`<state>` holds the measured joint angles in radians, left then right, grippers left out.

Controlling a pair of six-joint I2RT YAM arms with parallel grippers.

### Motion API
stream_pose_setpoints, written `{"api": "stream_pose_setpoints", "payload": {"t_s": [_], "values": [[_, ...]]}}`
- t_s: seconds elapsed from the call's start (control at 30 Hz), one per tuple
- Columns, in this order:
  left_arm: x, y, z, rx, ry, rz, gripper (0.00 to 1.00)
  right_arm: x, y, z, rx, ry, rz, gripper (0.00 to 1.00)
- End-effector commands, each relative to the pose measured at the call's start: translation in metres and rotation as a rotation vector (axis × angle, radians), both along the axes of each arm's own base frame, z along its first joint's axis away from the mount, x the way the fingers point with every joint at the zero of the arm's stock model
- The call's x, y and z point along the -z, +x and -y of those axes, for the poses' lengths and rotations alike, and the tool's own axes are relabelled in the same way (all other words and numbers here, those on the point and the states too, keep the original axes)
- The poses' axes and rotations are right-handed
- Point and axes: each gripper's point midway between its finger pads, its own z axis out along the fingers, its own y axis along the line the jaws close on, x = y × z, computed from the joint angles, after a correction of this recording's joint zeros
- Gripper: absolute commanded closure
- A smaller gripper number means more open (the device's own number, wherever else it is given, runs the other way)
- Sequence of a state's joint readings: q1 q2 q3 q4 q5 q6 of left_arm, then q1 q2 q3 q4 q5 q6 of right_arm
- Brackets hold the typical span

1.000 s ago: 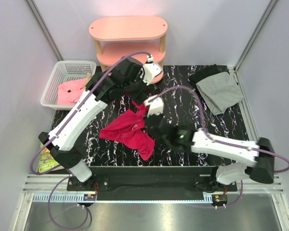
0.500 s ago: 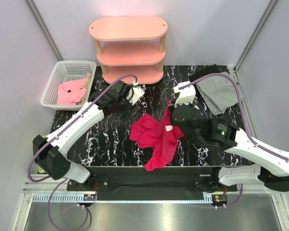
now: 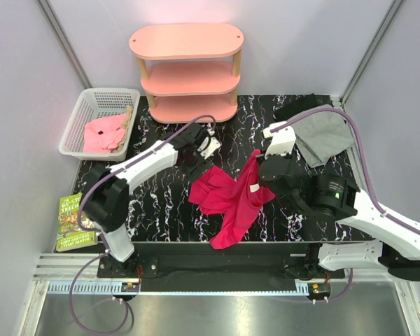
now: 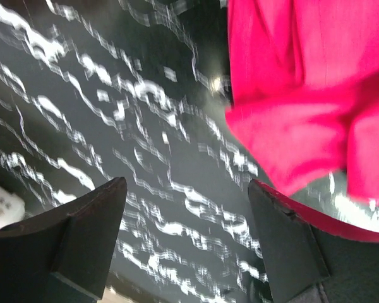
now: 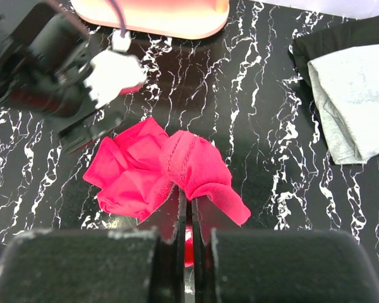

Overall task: Fold and stack the t-shirts
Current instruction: Flatten the tshirt out

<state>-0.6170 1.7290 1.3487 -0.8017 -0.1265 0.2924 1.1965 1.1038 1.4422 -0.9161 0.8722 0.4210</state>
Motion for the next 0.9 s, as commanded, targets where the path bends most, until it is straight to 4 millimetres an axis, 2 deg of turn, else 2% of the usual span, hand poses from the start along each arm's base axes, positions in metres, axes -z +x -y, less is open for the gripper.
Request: {"api": "stream_pose_setpoints", "payload": {"t_s": [0.0, 0.03, 0.1, 0.13, 0.17, 0.2, 0.23, 0.4, 0.43, 0.6, 0.87], "values": [[-0.02, 0.05, 0.035, -0.027, -0.124, 0.096, 0.16, -0.023, -0.002, 0.018, 0.059, 0.094, 0.025, 0.99], [-0.026, 0.059, 0.043, -0.025, -0.145, 0.111, 0.16, -0.02, -0.004, 0.018, 0.051, 0.092, 0.014, 0.99], [-0.016, 0.063, 0.055, -0.016, -0.169, 0.069, 0.16, -0.017, -0.006, 0.02, 0.055, 0.106, 0.004, 0.99], [-0.022, 0.069, 0.062, -0.015, -0.194, 0.075, 0.16, -0.011, -0.007, 0.02, 0.049, 0.092, -0.009, 0.99], [-0.013, 0.071, 0.067, -0.023, -0.199, 0.049, 0.16, -0.01, -0.007, 0.02, 0.047, 0.093, -0.012, 0.99], [-0.018, 0.072, 0.079, -0.008, -0.242, 0.028, 0.16, -0.007, -0.008, 0.018, 0.047, 0.095, -0.019, 0.99], [-0.007, 0.071, 0.083, -0.017, -0.245, -0.007, 0.17, -0.004, -0.008, 0.018, 0.046, 0.09, -0.025, 0.99], [0.005, 0.068, 0.105, 0.001, -0.307, -0.11, 0.22, 0.006, -0.008, 0.011, 0.041, 0.082, -0.047, 0.99], [0.014, 0.067, 0.107, -0.006, -0.306, -0.138, 0.23, 0.007, -0.008, 0.01, 0.041, 0.081, -0.051, 0.99], [0.022, 0.065, 0.114, -0.015, -0.318, -0.191, 0.29, 0.01, -0.007, 0.009, 0.045, 0.073, -0.051, 0.99], [0.039, 0.057, 0.115, -0.021, -0.306, -0.24, 0.35, 0.006, -0.004, 0.01, 0.055, 0.071, -0.034, 0.99]]}}
